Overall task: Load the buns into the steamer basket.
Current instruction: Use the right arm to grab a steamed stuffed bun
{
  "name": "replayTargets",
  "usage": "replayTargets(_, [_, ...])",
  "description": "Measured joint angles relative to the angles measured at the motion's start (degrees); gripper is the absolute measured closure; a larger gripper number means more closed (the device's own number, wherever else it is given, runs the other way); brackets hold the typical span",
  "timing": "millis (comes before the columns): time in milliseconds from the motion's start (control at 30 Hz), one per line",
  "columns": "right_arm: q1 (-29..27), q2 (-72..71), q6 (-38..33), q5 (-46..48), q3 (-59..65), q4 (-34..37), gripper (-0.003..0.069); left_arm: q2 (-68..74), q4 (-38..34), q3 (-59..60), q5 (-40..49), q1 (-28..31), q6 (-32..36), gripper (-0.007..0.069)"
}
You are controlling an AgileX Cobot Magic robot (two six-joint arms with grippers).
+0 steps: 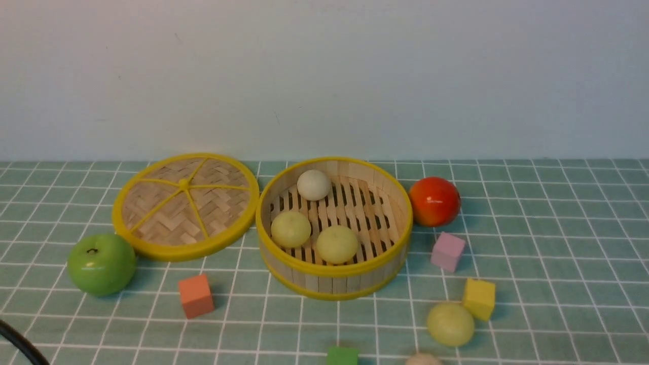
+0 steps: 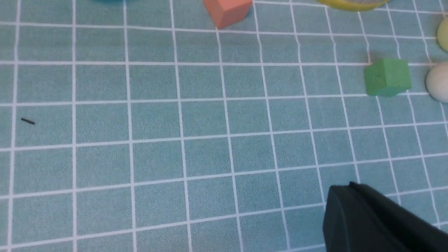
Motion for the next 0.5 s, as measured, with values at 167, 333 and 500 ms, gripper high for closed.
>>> replayTargets(167, [0.00, 0.00, 0.00, 0.00, 0.00, 0.00, 0.0420, -0.14, -0.04, 0.00, -0.70, 0.00, -0.19, 0.0638])
replayTargets(333, [0.00, 0.00, 0.00, 0.00, 0.00, 0.00, 0.0420, -0.14, 0.15, 0.00, -0.79, 0.00, -0.19, 0.0638])
replayTargets(500, [0.00, 0.00, 0.00, 0.00, 0.00, 0.00, 0.0420, -0.14, 3.87, 0.30, -5.21, 0.00, -0.19, 0.0638])
